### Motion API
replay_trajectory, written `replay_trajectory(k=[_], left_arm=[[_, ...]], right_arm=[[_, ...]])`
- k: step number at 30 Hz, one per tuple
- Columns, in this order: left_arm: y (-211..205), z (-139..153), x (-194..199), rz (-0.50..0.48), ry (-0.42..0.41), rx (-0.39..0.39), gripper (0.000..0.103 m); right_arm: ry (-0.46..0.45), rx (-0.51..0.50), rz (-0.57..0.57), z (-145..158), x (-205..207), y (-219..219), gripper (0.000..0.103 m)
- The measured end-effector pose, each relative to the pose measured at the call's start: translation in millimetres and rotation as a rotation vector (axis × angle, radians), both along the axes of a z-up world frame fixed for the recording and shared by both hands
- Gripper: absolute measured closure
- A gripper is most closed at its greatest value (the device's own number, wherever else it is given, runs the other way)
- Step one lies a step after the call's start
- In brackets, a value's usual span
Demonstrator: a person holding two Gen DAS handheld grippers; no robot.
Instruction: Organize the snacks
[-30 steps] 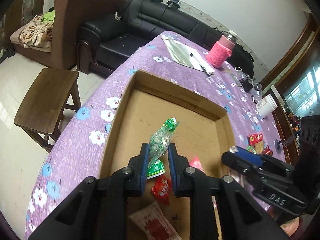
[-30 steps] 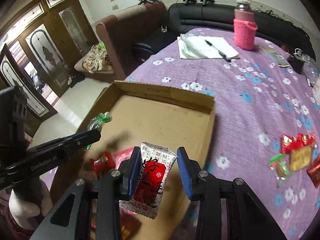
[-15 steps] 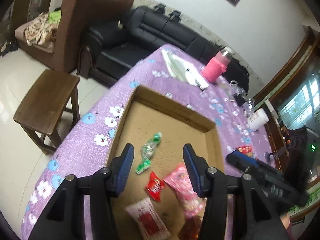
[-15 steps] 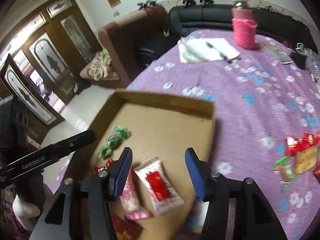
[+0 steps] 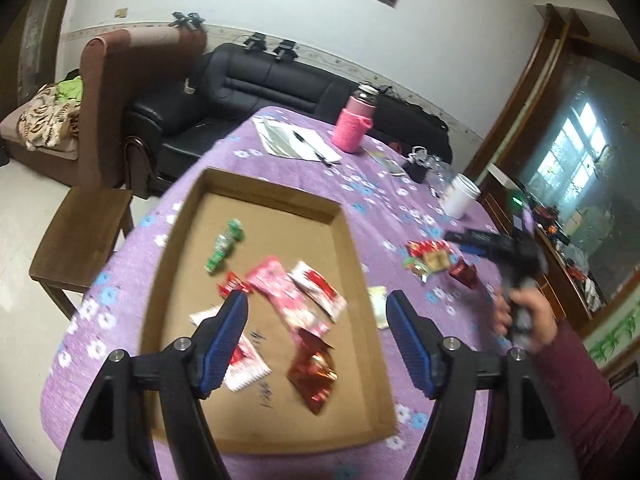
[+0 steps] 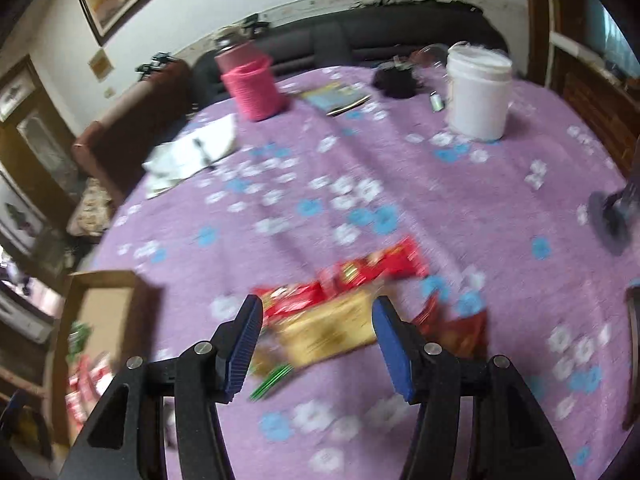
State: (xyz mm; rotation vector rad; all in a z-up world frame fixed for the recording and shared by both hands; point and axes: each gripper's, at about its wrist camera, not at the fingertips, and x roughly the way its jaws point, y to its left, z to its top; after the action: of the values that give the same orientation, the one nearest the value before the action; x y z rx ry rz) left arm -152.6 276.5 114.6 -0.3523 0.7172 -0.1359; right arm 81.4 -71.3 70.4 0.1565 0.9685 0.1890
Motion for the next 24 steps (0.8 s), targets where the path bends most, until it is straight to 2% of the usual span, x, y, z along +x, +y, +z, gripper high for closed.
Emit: replay_trajectory(k=[3, 5, 9, 11, 16, 18, 19, 20, 24], left_arm=[[-10.6, -1.4, -4.6, -0.014, 0.000, -0.031, 0.032], [-16.0, -3.0, -6.5, -0.018, 0.003, -0.051, 0.032], [-22.7, -5.2, -12.7, -0.023, -0.003, -0.074, 0.032], [-21.3, -6.5, -16.3, -0.024, -0.011, -0.082, 0.032], [-13.6, -13.3, -21.2, -0.020, -0.011, -0.109, 0.032], [-10.8, -18.0, -22.6, -0.016, -0.009, -0.128, 0.032], [-10.8, -19.4, -22.6, -0.015, -0.007, -0.133, 0.031], [-10.9, -21.9, -22.3, -0.012, -0.002, -0.142, 0.031], [-15.0, -25.5, -23.9, -0.011, 0.008, -0.162, 0.031]], right_arm=[[0.007, -0.083, 0.003, -5.8, 24.3, 16.9, 0.042], [0.006, -0.104, 0.010, -12.5, 36.8, 24.9, 0.042], [0.053, -0.216, 0.073, -34.8, 49.0, 41.7, 0.042], [0.023, -0.291, 0.118, -37.1, 36.2, 43.2, 0.042], [0.121, -0.323, 0.204, -47.6, -18.6, 14.4, 0.043], [0.117, -0.362, 0.168, -41.2, -38.6, 0.5, 0.043], [0.090, -0.358, 0.152, -34.9, -44.3, -2.4, 0.043], [0.044, -0.310, 0.152, -23.2, -52.1, -3.6, 0.043], [0.003, -0.069, 0.253, 2.3, -62.2, 27.6, 0.042]])
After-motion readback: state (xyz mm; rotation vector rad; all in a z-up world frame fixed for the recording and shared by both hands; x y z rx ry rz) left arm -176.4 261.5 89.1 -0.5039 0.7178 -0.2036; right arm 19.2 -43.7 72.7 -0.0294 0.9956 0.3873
